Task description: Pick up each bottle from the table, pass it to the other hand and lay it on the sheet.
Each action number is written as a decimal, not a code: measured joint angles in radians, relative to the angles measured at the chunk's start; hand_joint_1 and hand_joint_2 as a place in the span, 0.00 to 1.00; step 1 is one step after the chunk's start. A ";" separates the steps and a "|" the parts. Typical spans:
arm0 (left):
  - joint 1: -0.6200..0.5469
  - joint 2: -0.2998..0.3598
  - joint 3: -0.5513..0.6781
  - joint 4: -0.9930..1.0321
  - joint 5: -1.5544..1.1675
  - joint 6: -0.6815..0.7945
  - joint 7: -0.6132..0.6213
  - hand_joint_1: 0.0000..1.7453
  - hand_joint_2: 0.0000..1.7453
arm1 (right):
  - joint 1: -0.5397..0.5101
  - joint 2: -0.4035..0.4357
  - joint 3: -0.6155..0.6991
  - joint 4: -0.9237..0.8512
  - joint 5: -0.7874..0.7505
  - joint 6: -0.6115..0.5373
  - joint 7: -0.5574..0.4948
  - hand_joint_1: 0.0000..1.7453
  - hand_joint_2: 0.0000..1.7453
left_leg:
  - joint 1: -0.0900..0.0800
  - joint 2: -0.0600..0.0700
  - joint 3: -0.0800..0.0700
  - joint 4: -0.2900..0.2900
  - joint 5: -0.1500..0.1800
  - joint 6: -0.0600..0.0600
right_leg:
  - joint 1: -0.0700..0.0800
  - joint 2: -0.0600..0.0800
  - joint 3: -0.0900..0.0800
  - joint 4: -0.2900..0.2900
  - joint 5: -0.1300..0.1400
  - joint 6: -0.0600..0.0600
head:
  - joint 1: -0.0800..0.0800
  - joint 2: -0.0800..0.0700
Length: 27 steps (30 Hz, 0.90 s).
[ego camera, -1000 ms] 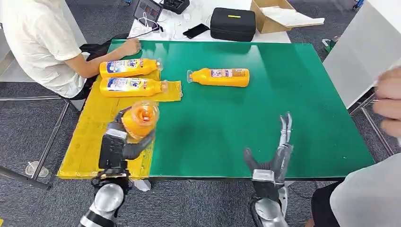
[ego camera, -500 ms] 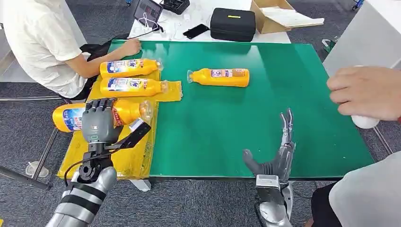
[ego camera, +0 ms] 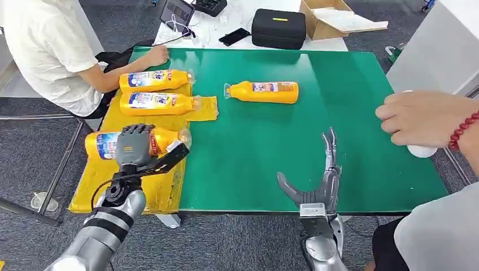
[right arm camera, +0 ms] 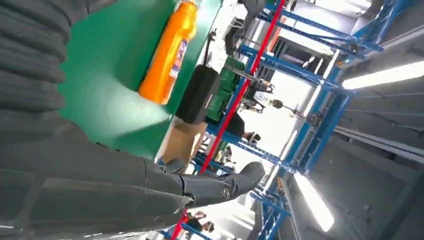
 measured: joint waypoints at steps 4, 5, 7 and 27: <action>-0.023 -0.022 0.000 0.079 0.024 -0.033 -0.003 0.97 1.00 | -0.010 0.005 0.003 0.025 -0.012 0.007 0.000 0.00 1.00 | 0.000 0.000 0.000 0.000 0.000 0.000 | 0.000 0.000 0.000 0.000 0.000 0.000 | 0.000 0.000; -0.030 -0.026 0.000 0.099 0.035 -0.043 -0.003 0.90 1.00 | -0.013 0.005 0.005 0.032 -0.017 0.009 0.000 0.00 1.00 | 0.000 0.000 0.000 0.000 0.000 0.000 | 0.000 0.000 0.000 0.000 0.000 0.000 | 0.000 0.000; -0.042 -0.031 0.000 0.133 0.061 -0.060 -0.005 0.45 1.00 | -0.020 0.007 0.010 0.043 -0.024 0.010 0.000 0.00 1.00 | 0.000 0.000 0.000 0.000 0.000 0.000 | 0.000 0.000 0.000 0.000 0.000 0.000 | 0.000 0.000; -0.083 -0.044 0.005 0.240 0.139 -0.209 -0.032 0.07 1.00 | -0.043 0.008 0.029 0.107 -0.055 0.010 0.000 0.00 1.00 | 0.000 0.000 0.000 0.000 0.000 0.000 | 0.000 0.000 0.000 0.000 0.000 0.000 | 0.000 0.000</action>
